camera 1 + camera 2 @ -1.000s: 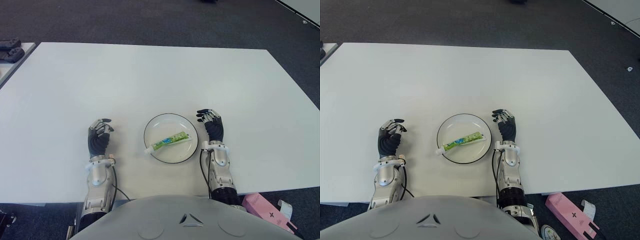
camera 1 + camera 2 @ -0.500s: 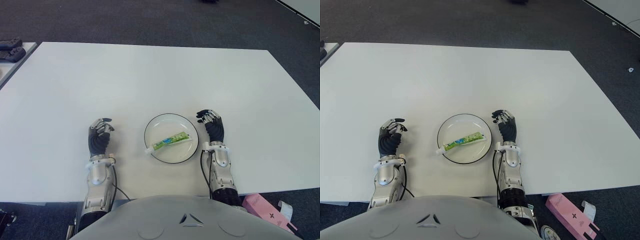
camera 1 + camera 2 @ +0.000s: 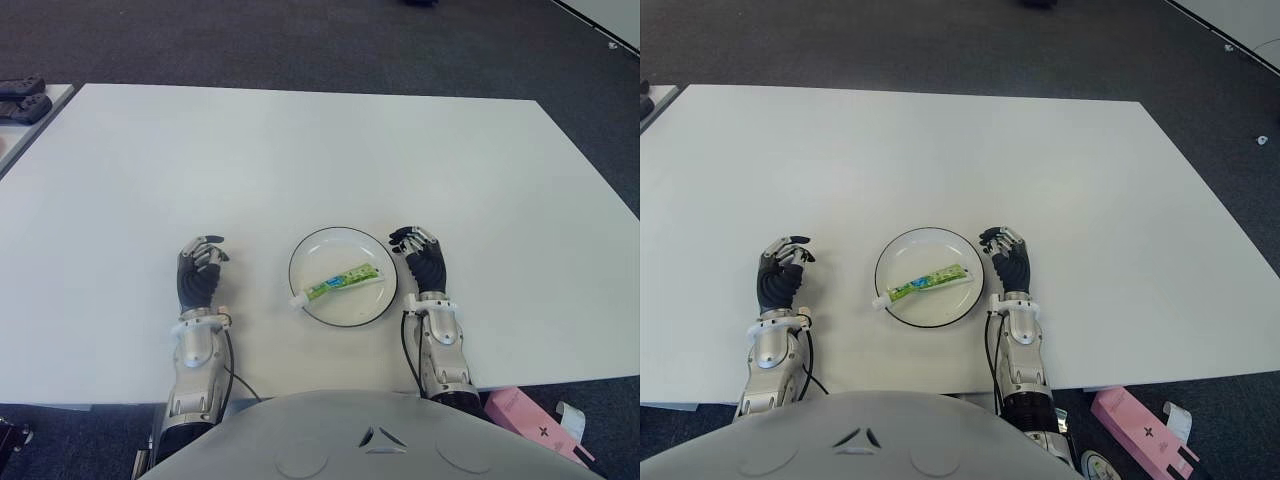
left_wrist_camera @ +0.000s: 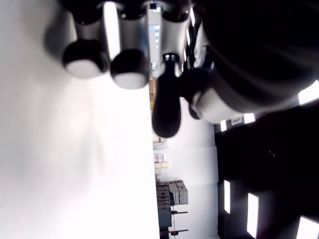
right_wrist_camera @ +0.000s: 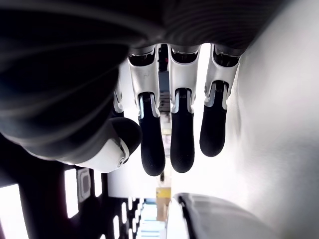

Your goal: Put the toothpaste on the table into the plate.

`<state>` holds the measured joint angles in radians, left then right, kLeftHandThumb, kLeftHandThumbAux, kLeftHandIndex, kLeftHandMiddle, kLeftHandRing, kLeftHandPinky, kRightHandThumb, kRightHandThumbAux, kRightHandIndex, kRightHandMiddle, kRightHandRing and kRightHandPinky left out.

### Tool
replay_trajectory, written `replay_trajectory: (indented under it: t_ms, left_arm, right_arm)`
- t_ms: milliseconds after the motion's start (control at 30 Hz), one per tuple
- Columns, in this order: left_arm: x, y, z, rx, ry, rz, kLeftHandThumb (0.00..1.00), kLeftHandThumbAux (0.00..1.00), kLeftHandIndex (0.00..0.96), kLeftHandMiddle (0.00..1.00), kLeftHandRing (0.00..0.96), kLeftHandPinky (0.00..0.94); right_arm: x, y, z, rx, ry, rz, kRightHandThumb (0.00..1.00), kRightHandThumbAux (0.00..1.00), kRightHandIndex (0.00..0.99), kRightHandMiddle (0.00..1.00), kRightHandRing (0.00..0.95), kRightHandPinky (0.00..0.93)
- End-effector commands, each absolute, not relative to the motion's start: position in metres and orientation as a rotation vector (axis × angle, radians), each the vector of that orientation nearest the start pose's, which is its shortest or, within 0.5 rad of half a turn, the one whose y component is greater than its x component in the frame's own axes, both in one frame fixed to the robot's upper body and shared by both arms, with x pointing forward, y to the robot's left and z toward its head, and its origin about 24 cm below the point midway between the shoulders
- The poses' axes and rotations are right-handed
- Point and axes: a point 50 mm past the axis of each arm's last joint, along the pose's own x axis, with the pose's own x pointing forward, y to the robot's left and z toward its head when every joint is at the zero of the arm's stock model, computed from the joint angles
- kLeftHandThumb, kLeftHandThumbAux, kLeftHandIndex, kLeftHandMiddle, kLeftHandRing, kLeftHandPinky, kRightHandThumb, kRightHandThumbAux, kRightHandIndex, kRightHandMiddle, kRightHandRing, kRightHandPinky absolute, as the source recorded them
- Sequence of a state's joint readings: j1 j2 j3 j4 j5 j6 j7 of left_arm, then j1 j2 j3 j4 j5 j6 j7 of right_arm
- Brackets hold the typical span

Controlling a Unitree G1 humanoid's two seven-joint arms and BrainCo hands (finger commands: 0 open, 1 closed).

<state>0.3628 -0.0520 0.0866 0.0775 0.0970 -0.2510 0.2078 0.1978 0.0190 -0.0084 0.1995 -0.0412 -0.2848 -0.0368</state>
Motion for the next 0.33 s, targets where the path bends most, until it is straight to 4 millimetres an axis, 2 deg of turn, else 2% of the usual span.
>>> replay_trajectory:
  t_ms: [33, 333]
  left_arm:
    - [0.1543, 0.1833, -0.035, 0.089, 0.256, 0.325, 0.704, 0.718, 0.438, 0.885, 0.897, 0.891]
    - [0.1546, 0.182, -0.0351, 0.103, 0.268, 0.286, 0.704, 0.719, 0.438, 0.884, 0.901, 0.892]
  right_arm:
    - [0.189, -0.1576, -0.0306, -0.039, 0.18, -0.068, 0.707, 0.729, 0.427, 0.483, 0.467, 0.464]
    - [0.186, -0.1565, -0.0299, -0.048, 0.167, -0.052, 0.709, 0.729, 0.428, 0.482, 0.464, 0.466]
